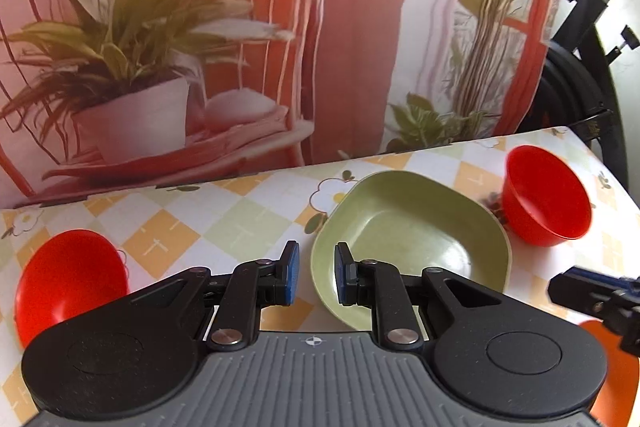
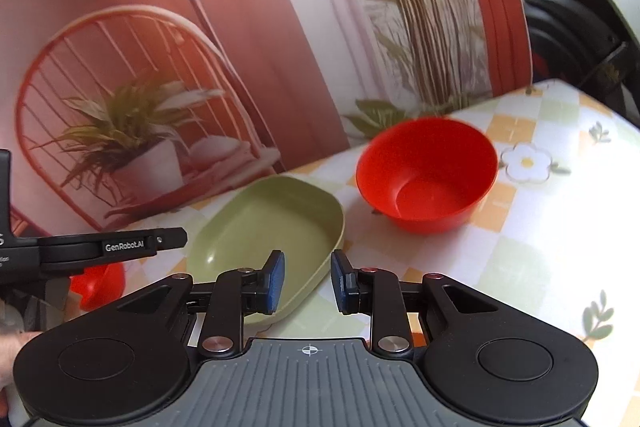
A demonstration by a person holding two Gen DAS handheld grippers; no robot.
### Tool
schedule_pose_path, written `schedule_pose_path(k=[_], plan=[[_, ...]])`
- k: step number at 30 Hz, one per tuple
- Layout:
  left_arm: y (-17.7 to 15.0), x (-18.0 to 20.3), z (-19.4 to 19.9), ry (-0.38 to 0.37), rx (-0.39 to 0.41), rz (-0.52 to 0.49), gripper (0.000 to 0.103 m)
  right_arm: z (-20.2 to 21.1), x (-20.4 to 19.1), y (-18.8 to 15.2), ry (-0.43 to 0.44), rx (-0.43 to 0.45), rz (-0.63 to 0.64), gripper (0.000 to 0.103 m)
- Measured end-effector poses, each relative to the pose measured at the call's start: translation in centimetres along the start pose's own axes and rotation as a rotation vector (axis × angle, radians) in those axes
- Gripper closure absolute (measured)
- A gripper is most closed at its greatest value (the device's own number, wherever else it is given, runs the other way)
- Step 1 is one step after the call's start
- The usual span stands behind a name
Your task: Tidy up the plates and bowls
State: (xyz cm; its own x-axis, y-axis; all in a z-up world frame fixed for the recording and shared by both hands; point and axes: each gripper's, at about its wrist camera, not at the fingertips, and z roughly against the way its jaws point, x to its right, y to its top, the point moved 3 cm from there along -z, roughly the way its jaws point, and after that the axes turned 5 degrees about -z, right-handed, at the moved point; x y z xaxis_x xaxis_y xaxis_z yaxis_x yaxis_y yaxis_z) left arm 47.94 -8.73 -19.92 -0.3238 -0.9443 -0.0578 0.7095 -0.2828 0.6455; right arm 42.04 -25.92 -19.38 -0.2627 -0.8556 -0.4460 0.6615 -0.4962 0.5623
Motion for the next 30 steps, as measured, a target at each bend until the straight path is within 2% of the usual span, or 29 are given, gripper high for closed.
schedule_pose_path(k=[8, 17, 22, 30], plan=[[-0.1, -0.6, -2.6, 0.02, -0.042, -0.011, 0.083, -3.4, -0.6, -0.7, -0.013, -0.071, -0.053, 0.078], [-0.9, -1.0, -4.1, -0.038, -0.071, 0.019, 0.083, -5.0, 0.4, -0.6, -0.031, -0.118, -0.109, 0.078], [-1.3, -0.2, -4.2, -0.086, -0.071, -0.022, 0.085, -5.6, 0.3, -0.6, -0.034, -0.129, -0.111, 0.079], [-1.3, -0.4, -4.1, -0.085, -0.069, -0.022, 0.087, -6.0, 1.4, 0.5, -0.047, -0.113, -0.174, 0.08]])
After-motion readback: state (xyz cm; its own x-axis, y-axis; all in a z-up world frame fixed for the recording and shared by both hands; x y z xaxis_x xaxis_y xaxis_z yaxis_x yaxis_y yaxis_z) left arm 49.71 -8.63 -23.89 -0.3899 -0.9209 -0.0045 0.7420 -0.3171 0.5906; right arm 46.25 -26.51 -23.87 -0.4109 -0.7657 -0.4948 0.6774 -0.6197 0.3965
